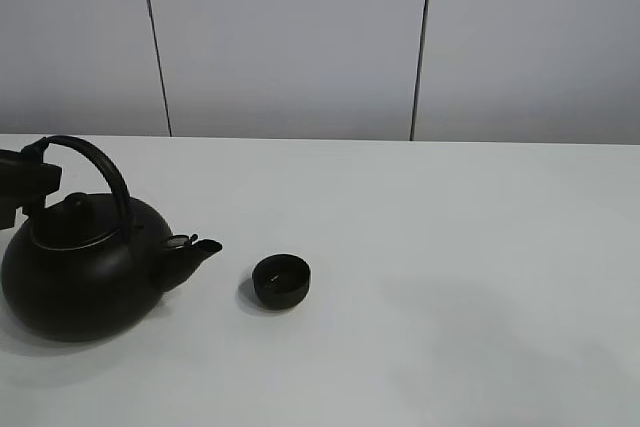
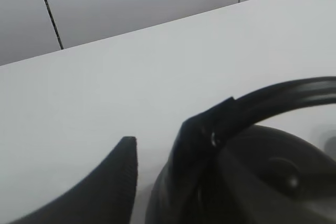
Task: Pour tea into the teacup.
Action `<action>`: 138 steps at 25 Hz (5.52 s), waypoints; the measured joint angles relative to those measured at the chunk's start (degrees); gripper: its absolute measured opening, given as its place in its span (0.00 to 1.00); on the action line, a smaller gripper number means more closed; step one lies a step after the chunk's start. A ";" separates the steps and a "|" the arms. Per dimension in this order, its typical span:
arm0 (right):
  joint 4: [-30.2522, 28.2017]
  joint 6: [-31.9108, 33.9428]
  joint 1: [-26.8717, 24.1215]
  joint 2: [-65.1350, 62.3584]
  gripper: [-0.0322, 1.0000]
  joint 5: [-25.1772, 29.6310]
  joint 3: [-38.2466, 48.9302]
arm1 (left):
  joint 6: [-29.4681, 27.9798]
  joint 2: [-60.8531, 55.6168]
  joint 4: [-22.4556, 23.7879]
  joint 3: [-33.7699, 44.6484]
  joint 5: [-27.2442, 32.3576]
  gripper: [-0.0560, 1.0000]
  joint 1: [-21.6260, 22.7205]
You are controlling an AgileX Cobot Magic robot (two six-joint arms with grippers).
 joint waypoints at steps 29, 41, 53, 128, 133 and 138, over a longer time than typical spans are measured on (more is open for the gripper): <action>0.00 0.00 0.00 0.00 0.51 -0.08 0.00 | -4.22 -7.29 2.46 0.45 5.18 0.18 0.20; 0.00 0.00 0.00 0.00 0.51 -0.08 0.00 | -8.56 -12.15 1.02 -1.43 12.68 0.18 -9.46; 0.00 0.00 0.00 0.00 0.51 0.00 0.00 | -8.27 -12.09 -7.88 -8.55 23.53 0.18 -18.63; 0.00 0.00 0.00 0.00 0.51 -0.01 0.00 | 11.34 -11.76 -22.60 -10.97 31.73 0.17 -20.75; 0.00 0.00 0.00 0.00 0.51 -0.11 0.00 | 11.57 -11.68 -22.56 -12.28 32.07 0.17 -20.83; 0.00 0.00 0.00 0.00 0.51 -0.11 0.00 | 13.57 -11.68 -22.31 -12.28 32.24 0.17 -21.41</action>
